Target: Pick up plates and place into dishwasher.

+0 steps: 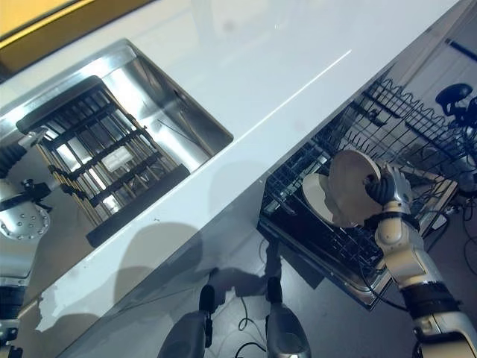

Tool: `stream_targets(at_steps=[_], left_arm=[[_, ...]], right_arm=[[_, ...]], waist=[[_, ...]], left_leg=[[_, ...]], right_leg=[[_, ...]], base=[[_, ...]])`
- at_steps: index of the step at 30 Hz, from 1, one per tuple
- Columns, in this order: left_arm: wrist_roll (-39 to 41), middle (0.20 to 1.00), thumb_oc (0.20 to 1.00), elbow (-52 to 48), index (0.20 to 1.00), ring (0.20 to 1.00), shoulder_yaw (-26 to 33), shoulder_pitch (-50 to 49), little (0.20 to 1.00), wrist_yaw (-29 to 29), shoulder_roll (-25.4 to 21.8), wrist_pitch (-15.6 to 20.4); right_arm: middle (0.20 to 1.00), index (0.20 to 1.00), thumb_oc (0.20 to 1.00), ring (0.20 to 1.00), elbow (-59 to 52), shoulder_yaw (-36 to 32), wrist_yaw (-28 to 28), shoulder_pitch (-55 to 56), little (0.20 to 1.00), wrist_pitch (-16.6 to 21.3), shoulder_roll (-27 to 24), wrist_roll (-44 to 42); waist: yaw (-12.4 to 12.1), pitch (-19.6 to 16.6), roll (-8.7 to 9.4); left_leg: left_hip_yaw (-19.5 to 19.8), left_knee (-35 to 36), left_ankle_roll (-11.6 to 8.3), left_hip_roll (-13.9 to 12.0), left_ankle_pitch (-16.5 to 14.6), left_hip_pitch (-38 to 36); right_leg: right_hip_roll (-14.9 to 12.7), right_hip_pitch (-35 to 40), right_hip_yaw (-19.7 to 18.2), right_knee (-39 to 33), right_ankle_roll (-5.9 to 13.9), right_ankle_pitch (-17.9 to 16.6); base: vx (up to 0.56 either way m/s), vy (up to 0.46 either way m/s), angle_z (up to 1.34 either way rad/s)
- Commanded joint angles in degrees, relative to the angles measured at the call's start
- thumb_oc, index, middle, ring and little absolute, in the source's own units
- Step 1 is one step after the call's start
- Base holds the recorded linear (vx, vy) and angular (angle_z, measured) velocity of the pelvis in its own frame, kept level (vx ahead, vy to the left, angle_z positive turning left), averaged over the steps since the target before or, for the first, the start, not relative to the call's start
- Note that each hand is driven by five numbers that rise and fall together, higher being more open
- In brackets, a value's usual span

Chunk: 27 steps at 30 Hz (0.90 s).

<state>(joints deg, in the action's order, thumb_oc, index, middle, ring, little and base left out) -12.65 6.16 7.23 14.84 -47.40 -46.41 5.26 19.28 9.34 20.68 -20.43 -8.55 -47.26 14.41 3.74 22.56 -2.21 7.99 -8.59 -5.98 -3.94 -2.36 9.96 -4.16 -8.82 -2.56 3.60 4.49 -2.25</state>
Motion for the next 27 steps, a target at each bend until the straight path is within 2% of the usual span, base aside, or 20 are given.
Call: stream_targets(at_steps=[1, 8, 15, 21, 27], left_arm=[[1.33, 1.0, 1.0, 0.84, 1.0, 1.0, -2.06, 2.65, 1.0, -3.75, -3.14, -0.25], [1.33, 1.0, 1.0, 2.19, 1.0, 1.0, -4.49, 4.54, 1.0, -6.27, -2.01, -0.48], [2.02, 1.0, 1.0, 2.83, 1.0, 1.0, -4.24, 5.06, 1.0, -6.97, -2.13, -1.02], [2.05, 1.0, 1.0, 4.67, 1.0, 1.0, -4.67, 6.35, 1.0, -7.2, -2.84, -0.21], [2.04, 1.0, 1.0, 5.24, 1.0, 1.0, -5.01, 7.49, 1.0, -7.67, -3.21, -0.13]], right_arm=[[0.2, 0.2, 0.2, 0.2, 0.92, 1.85, 5.66, -6.18, 0.2, 2.26, -7.91, 3.43], [0.2, 0.2, 0.2, 0.2, 6.35, 4.53, 11.42, -14.26, 0.2, 3.17, -13.89, 3.71], [0.2, 0.2, 0.2, 0.2, 5.66, 2.25, 13.71, -15.13, 0.2, 2.41, -17.06, 4.95], [0.2, 0.2, 0.2, 0.2, 6.38, 3.82, 10.85, -16.62, 0.2, 2.45, -18.32, 6.44], [0.2, 0.2, 0.2, 0.2, 9.87, 6.75, 6.93, -17.25, 0.2, 3.21, -16.81, 4.19]], waist=[[-0.2, -2.85, -0.28], [0.39, -2.47, -2.62], [1.07, -2.69, -3.31], [1.18, -1.91, -3.63], [1.36, 0.13, -5.03]], left_leg=[[0.3, -1.7, -0.54, -4.24, -0.98, 1.4], [-0.07, -1.83, -1.24, -4.26, -0.28, 3.18], [-0.88, -1.96, -1.42, -3.86, -0.27, 3.86], [-1.02, -3.5, -1.44, -3.29, -0.13, 6.4], [-1.1, -3.46, -1.1, -2.46, 0.46, 8.09]], right_leg=[[-2.41, -5.36, -1.1, 6.54, 2.15, 3.67], [-1.87, -7.52, -0.9, 7.79, 0.94, 5.08], [-1.98, -8.32, -0.98, 8.11, 0.7, 5.65], [-2.1, -10.24, -1.24, 9.29, 0.69, 5.87], [-2.19, -11.89, -1.71, 10.02, 0.43, 6.05]], base=[[-0.06, -0.033, 0.09], [-0.03, 0.01, -0.01], [0.0, 0.016, -0.02], [0.0, 0.0, 0.0], [-0.02, 0.005, 0.0]])
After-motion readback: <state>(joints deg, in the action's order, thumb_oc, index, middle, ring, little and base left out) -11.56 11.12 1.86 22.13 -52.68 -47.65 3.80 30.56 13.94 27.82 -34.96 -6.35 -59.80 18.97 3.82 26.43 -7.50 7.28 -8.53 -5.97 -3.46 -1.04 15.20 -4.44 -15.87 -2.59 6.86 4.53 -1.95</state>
